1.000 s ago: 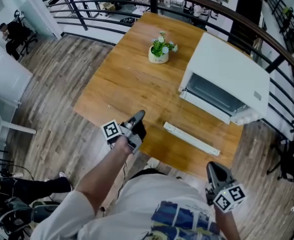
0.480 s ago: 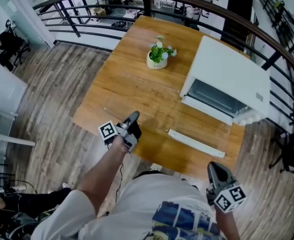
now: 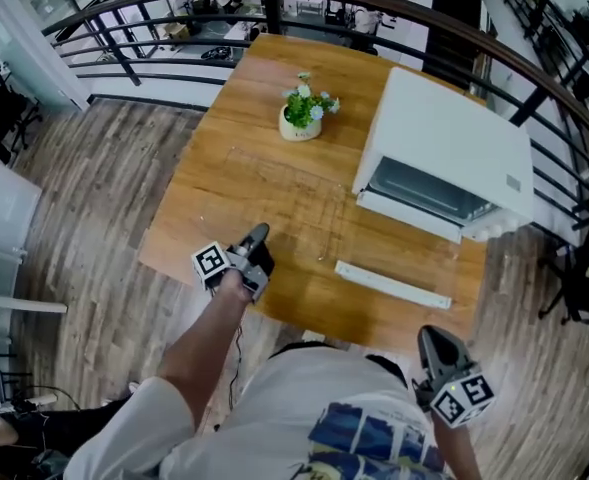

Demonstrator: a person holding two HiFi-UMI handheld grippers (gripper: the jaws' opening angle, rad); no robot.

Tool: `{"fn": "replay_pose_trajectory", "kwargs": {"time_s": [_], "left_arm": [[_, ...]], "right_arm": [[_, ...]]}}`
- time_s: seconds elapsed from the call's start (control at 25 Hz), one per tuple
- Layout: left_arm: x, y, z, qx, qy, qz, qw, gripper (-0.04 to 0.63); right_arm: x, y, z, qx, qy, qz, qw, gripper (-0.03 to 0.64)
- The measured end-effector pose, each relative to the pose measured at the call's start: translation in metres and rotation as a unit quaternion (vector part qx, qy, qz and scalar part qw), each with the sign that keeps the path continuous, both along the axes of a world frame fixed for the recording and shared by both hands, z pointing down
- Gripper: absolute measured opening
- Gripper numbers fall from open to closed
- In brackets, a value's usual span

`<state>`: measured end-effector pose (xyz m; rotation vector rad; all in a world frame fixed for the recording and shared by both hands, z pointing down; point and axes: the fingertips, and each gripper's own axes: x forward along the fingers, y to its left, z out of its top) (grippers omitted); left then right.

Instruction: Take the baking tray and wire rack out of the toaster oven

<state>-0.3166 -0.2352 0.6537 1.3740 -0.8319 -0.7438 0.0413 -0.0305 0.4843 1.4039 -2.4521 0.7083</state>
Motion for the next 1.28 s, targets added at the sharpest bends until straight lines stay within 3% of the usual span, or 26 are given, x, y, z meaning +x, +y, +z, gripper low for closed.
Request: {"fn": "replay_pose_trajectory", "kwargs": {"time_s": [0.84,1.28], "left_arm": [[-0.014,-0.018,0.037,-0.058,-0.064,0.016,0.9962,0.003],[-0.017,-0.028,0.042,-0.071,-0.139,0.024,0.9875,0.009]], "right_arm": [[-0.006,0.007,0.000,0.000,-0.004,0.029,1.000,0.009],[-0.009,0.004,-0.002,0.007,-0.016,0.028,0.999,0.009]]}}
